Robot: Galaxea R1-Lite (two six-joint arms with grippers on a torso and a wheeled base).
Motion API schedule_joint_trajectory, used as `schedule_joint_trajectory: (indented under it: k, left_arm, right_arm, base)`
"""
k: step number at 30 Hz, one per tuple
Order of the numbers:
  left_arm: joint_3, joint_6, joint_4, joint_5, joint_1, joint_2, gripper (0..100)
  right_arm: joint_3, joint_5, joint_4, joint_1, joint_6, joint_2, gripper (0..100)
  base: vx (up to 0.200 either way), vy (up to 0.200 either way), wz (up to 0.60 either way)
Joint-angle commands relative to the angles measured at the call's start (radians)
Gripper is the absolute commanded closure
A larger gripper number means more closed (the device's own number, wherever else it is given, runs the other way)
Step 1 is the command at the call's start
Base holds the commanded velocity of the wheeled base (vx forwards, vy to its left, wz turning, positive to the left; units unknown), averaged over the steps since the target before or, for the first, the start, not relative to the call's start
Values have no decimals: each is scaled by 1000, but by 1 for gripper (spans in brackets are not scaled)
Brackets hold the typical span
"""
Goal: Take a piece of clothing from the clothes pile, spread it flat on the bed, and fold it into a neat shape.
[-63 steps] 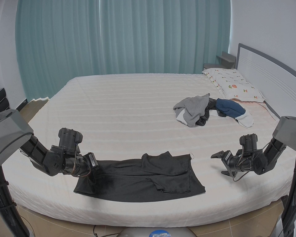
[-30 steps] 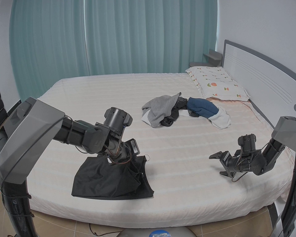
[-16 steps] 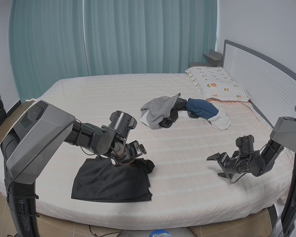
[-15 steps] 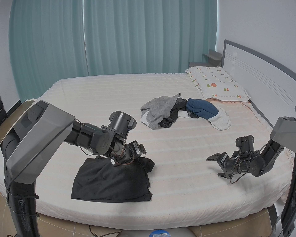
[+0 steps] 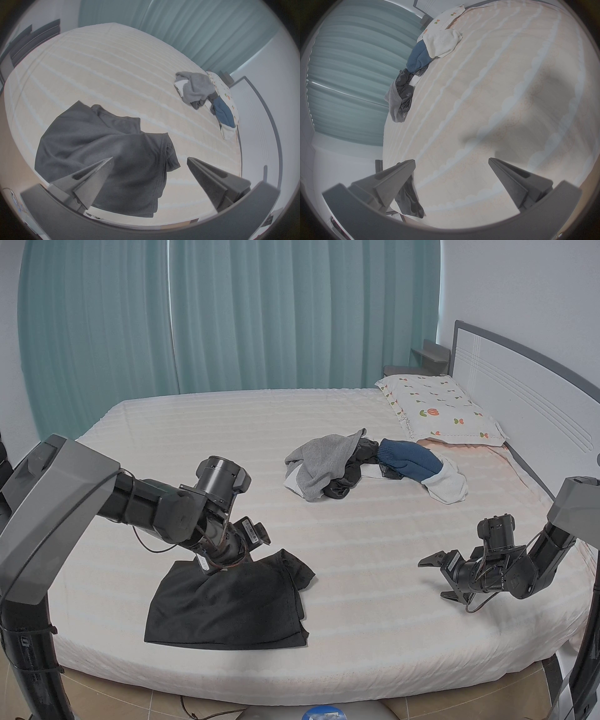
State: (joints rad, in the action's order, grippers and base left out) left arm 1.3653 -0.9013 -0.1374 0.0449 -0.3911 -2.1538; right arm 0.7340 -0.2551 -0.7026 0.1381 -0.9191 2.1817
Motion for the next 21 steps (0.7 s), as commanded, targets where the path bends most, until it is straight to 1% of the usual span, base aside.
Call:
schedule_joint_trajectory:
  k: [1,2,3,4,5,8,11,13,16,17,18,21]
  left_arm:
    - [-65,-56,7,-77,95,42,0]
    - [-65,-56,7,-77,95,42,0]
    - [-95,-61,10,-125,115,60,0]
    - [-143,-61,16,-195,144,91,0]
    - [-167,-62,18,-234,158,106,0]
    - [-227,-62,35,-290,199,132,0]
    - [-269,-62,75,-304,228,132,0]
    - [-321,-64,142,-327,262,132,0]
    - [-354,-64,188,-347,276,123,0]
    - [-359,-64,194,-346,278,121,0]
    - [-364,-64,214,-341,281,115,0]
    - [-359,-64,231,-341,293,107,0]
  right_arm:
    - [1,0,0,2,0,-25,0]
    - [1,0,0,2,0,-25,0]
    - [1,-1,0,0,0,-36,0]
    - [5,-1,0,3,2,-45,0]
    - [8,0,0,5,3,-46,0]
    - [13,5,2,15,9,-48,0]
    - [19,10,6,37,14,-48,0]
    - [19,13,12,72,45,-53,0]
    - [21,16,14,110,85,-53,0]
    - [22,16,14,117,88,-54,0]
    - [34,17,15,141,95,-59,0]
    - [70,19,25,181,106,-62,0]
  base:
    - [0,0,0]
    - [0,200,0]
    - [0,200,0]
    - [0,200,0]
    - [0,200,0]
    - [0,200,0]
    - [0,200,0]
    - [0,200,0]
    - [0,200,0]
    - [0,200,0]
    - [0,200,0]
    - [0,200,0]
